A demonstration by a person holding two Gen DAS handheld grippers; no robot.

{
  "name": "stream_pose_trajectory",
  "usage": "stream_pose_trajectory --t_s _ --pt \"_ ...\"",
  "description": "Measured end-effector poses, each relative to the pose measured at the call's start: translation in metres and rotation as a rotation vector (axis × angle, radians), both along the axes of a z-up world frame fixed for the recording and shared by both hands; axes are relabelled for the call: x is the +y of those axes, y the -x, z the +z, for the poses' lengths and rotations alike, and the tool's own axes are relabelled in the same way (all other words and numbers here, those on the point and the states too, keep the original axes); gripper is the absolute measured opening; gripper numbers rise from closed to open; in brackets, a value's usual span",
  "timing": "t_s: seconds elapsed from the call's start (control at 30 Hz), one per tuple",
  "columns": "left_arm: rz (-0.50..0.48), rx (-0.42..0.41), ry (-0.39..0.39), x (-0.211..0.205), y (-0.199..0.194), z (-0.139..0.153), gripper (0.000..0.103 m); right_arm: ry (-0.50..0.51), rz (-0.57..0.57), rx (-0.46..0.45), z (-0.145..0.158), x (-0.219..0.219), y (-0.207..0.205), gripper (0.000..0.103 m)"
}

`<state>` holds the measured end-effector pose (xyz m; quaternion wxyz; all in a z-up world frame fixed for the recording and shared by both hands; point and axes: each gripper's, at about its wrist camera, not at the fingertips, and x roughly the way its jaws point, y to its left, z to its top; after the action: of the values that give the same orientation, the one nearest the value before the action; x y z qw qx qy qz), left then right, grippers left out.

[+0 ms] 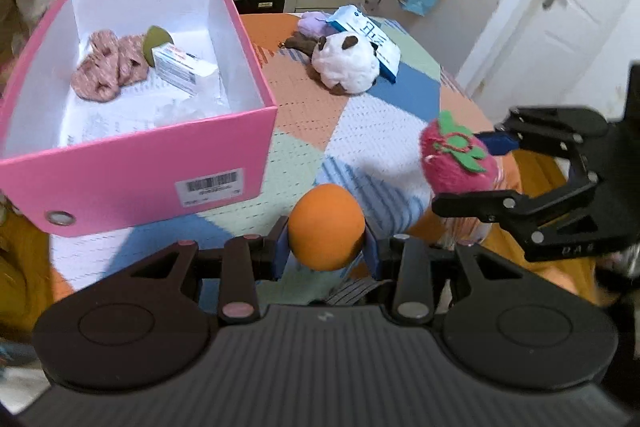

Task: Organize soft objects
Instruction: 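Carry the orange ball and strawberry plush over the pink box with both tools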

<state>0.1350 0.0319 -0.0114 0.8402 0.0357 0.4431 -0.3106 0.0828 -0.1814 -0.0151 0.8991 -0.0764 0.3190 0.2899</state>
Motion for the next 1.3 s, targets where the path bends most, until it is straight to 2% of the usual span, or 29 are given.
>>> stream_pose_trajectory --t_s 0.13,0.33,0.57,0.8,0.87,1.03,1.2,1.3 --pt "-0.017 -0.02 -0.034 0.013 0.005 0.011 0.036 -0.022 0.058 0.028 0.003 0.021 -0.003 0.055" --pt "-0.029 -0.04 -0.016 0.036 0.009 0.029 0.036 -0.004 0.156 0.005 0.019 0.05 -0.003 0.055" --pt "0.034 -0.133 0.023 0.066 -0.001 0.048 0.036 0.017 0.211 -0.092 0.038 0.074 -0.015 0.055" --pt "0.071 -0.181 0.075 0.082 -0.038 0.053 0.036 0.001 0.227 -0.192 0.049 0.094 -0.054 0.055" --pt "0.079 -0.225 0.065 0.082 -0.048 0.052 0.037 0.011 0.24 -0.225 0.044 0.101 -0.067 0.055" --pt "0.145 -0.271 0.002 0.08 -0.082 0.04 0.037 0.051 0.227 -0.208 0.031 0.117 -0.102 0.055" --pt "0.171 -0.28 -0.059 0.072 -0.113 0.025 0.037 0.075 0.231 -0.136 0.024 0.124 -0.142 0.055" --pt "0.163 -0.288 -0.084 0.067 -0.126 0.019 0.037 0.159 0.259 -0.146 0.017 0.13 -0.159 0.055"
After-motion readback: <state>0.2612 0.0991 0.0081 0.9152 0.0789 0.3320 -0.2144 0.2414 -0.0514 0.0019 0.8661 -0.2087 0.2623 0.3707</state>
